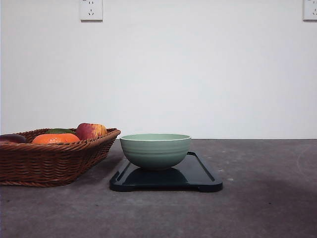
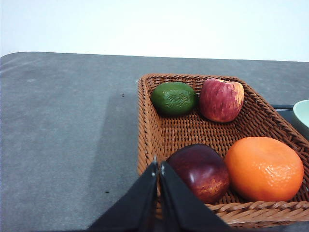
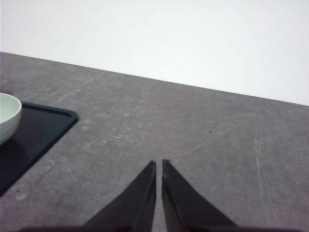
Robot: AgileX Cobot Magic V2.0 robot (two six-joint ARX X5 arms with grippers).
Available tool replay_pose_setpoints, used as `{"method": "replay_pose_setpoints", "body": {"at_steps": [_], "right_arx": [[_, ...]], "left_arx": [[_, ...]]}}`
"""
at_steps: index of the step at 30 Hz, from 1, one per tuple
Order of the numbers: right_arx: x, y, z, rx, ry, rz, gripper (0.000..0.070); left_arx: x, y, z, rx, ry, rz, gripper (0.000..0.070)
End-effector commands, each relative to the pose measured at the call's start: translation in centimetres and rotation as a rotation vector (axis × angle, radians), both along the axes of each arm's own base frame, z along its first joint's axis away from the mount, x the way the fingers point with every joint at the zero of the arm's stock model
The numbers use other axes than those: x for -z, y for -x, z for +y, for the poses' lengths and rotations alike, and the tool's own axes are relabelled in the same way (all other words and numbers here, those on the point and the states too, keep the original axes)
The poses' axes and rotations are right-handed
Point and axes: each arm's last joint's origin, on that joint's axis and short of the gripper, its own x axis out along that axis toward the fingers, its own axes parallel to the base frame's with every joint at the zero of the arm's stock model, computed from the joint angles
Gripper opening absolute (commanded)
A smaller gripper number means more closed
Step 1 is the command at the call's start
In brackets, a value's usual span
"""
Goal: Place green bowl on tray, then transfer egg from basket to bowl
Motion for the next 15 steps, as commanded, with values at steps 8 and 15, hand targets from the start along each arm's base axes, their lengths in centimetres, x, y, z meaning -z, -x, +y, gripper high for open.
{"method": "replay_pose_setpoints", "body": {"at_steps": [8, 15], "right_arx": [[0.02, -0.03, 0.00, -0.001, -0.007, -0.005, 0.0015], [0.02, -0.03, 0.00, -0.001, -0.007, -0.005, 0.0015]], "left_arx": [[0.50, -0.11, 0.01, 0.000, -0.007, 0.004, 0.0000], [0.50, -0.11, 0.01, -0.001, -0.007, 0.004, 0.0000]]}}
